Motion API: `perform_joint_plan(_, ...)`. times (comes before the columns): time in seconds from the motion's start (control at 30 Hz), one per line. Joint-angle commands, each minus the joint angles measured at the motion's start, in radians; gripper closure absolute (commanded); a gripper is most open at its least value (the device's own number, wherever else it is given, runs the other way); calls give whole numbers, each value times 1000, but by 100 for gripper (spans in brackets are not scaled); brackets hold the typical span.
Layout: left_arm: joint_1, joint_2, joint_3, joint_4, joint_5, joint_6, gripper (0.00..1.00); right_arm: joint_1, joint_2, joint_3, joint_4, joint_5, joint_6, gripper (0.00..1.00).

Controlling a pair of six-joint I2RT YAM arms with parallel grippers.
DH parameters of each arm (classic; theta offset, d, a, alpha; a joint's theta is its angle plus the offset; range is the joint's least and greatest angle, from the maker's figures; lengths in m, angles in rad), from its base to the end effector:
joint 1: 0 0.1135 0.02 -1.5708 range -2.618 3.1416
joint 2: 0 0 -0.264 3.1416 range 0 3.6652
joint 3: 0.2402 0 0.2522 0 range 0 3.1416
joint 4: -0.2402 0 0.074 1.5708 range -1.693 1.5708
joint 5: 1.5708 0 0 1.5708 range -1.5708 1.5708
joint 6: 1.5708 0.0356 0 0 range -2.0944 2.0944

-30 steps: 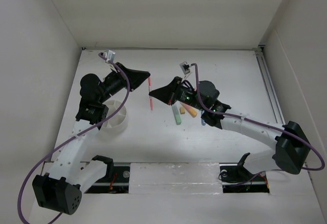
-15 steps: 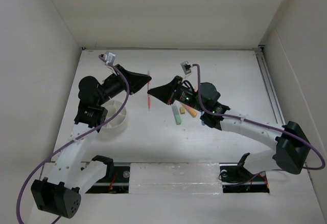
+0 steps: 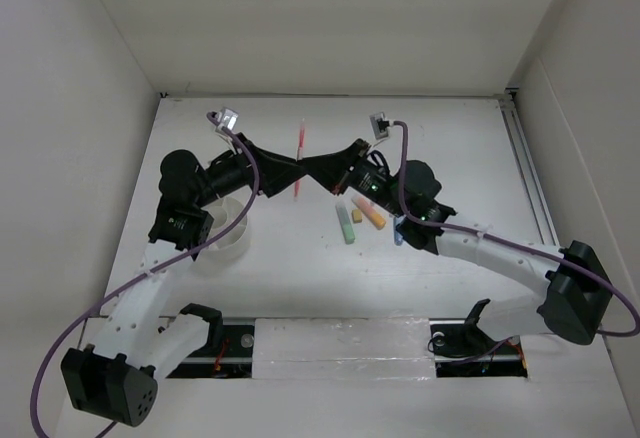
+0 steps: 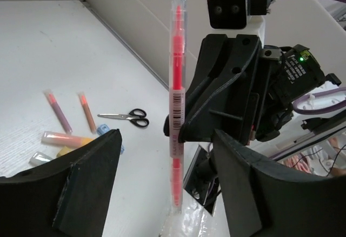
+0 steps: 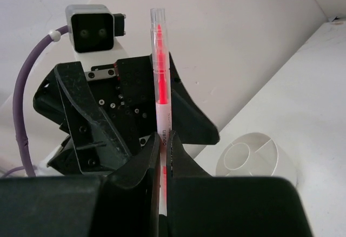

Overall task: Sort the stationery into containers
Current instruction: Place the pen in the storage box.

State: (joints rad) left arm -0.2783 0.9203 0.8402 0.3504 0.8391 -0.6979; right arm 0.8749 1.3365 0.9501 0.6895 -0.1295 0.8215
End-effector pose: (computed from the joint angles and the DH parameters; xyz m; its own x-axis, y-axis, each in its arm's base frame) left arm 0.1882 -0.0813 0.3899 -0.3643 -0.3424 -0.8660 0.8339 0.2942 -0.4670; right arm 0.1968 0.2428 0.3662 -0.4847 0.5522 -0.6783 -0.7123 0.2008 0.6725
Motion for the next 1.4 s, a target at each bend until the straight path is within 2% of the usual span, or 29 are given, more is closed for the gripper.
perform_joint_plan(0.0,25,-38,-13,61,31,-15,36,27,-23,24,58,-10,-32,100)
perform_joint_plan(0.2,25,-80,-24,42,-23,3,7,27,-33,-13,35,14,-74,100)
perform_joint_plan(0.57,25,-78,-24,44,-14,14,5,45,-42,-14,25,-114,-104,100)
perform_joint_plan(0.7,25,-60,-24,44,-14,14,10,55,-22,4,16,-144,-104,100)
perform_joint_plan(0.77,25,-60,-24,44,-14,14,16,65,-22,4,16,-159,-104,100)
perform_joint_plan(0.93,25,-60,-24,44,-14,14,42,75,-22,4,16,-159,-104,100)
perform_joint_plan(0.97,25,-60,-24,44,-14,14,58,75,-22,4,16,-159,-104,100)
perform_joint_plan(1.07,25,-60,-24,35,-38,14,83,84,-22,13,16,-168,-104,100)
perform_joint_plan(1.1,25,-60,-24,35,-38,14,97,93,-22,13,16,-168,-104,100)
perform_joint_plan(1.13,25,-60,-24,24,-38,14,100,93,-22,13,16,-168,-104,100)
perform_joint_plan(1.33,25,-40,-15,24,-18,14,100,93,-13,16,5,-121,-113,100)
perform_joint_plan(1.37,25,-40,-6,1,-43,26,100,84,-2,16,-4,-121,-113,96)
